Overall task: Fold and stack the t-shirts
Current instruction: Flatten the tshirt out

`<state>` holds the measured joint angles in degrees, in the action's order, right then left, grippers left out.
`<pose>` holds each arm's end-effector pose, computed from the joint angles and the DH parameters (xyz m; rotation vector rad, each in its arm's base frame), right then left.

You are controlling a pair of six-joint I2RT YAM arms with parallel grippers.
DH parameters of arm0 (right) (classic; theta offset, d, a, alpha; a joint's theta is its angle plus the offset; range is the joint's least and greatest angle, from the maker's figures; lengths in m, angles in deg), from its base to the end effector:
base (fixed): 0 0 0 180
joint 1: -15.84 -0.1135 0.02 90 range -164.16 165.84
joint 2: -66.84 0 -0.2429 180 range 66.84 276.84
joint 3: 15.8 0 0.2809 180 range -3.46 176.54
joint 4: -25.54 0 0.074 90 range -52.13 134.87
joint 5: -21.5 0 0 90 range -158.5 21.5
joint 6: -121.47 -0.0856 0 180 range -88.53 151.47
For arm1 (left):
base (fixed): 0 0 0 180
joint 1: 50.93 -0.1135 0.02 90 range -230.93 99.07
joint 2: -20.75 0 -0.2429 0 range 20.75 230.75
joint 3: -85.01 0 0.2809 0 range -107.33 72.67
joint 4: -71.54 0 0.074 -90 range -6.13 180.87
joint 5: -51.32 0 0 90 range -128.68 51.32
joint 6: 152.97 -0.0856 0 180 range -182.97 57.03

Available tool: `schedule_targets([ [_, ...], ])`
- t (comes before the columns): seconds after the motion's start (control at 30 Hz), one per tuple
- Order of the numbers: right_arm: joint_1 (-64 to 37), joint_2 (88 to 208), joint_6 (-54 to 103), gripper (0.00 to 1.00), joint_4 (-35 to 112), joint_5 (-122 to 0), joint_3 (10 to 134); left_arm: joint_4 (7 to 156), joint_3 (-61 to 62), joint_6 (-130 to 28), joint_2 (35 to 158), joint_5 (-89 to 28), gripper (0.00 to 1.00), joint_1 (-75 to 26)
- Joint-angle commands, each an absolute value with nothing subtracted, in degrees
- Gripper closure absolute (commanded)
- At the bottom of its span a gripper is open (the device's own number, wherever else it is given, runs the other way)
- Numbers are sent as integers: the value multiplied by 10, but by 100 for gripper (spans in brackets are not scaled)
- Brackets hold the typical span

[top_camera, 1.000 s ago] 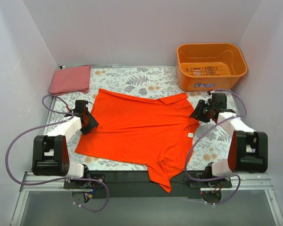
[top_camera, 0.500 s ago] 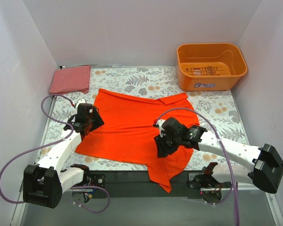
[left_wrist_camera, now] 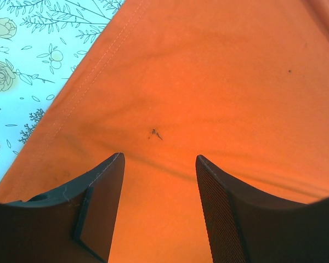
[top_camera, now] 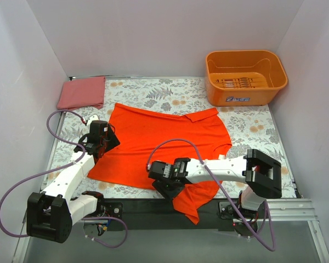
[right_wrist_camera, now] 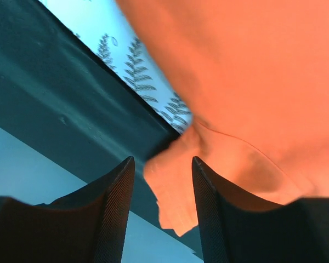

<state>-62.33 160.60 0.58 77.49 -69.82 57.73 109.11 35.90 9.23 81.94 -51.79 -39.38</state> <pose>0.0733 0.3405 0.1068 -1.1667 2.6786 0.3535 0.2777 -0.0369 0.1476 -1.3225 2.0566 -0.3902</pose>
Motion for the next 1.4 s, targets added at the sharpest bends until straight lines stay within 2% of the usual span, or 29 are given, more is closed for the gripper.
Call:
schedule_targets([
  [0.0, -636, 1629, 4, 48, 809, -717, 611, 1085, 358, 87, 814, -534, 46, -392],
  [0.1, -640, 1649, 6, 49, 815, -713, 621, 1083, 359, 86, 816, -534, 46, -392],
  [0.4, -645, 1688, 0, 62, 845, -718, 638, 1084, 358, 86, 817, -533, 46, -392],
  [0.47, -644, 1695, 3, 67, 846, -716, 640, 1084, 358, 85, 819, -533, 46, -392],
  [0.53, -645, 1699, 6, 90, 850, -717, 646, 1085, 358, 85, 819, -533, 46, -392],
  [0.6, -648, 1692, 11, 99, 853, -718, 653, 1083, 359, 84, 819, -532, 46, -392],
  [0.73, -648, 1667, 21, 99, 853, -691, 687, 1085, 358, 84, 825, -528, 46, -392],
  [0.9, -647, 1691, 45, 99, 853, -650, 725, 1084, 358, 84, 829, -525, 46, -392],
  [0.97, -641, 1700, 49, 88, 853, -645, 733, 1084, 358, 84, 830, -523, 46, -392],
  [1.0, -639, 1701, 52, 79, 852, -645, 735, 1084, 358, 83, 831, -521, 46, -392],
  [1.03, -626, 1702, 53, 76, 847, -651, 738, 1084, 358, 83, 831, -519, 46, -392],
  [1.23, -576, 1678, 66, 67, 819, -668, 764, 1084, 357, 82, 835, -514, 46, -392],
  [1.37, -522, 1602, 48, 65, 820, -660, 661, 1082, 357, 80, 831, -504, 46, -392],
])
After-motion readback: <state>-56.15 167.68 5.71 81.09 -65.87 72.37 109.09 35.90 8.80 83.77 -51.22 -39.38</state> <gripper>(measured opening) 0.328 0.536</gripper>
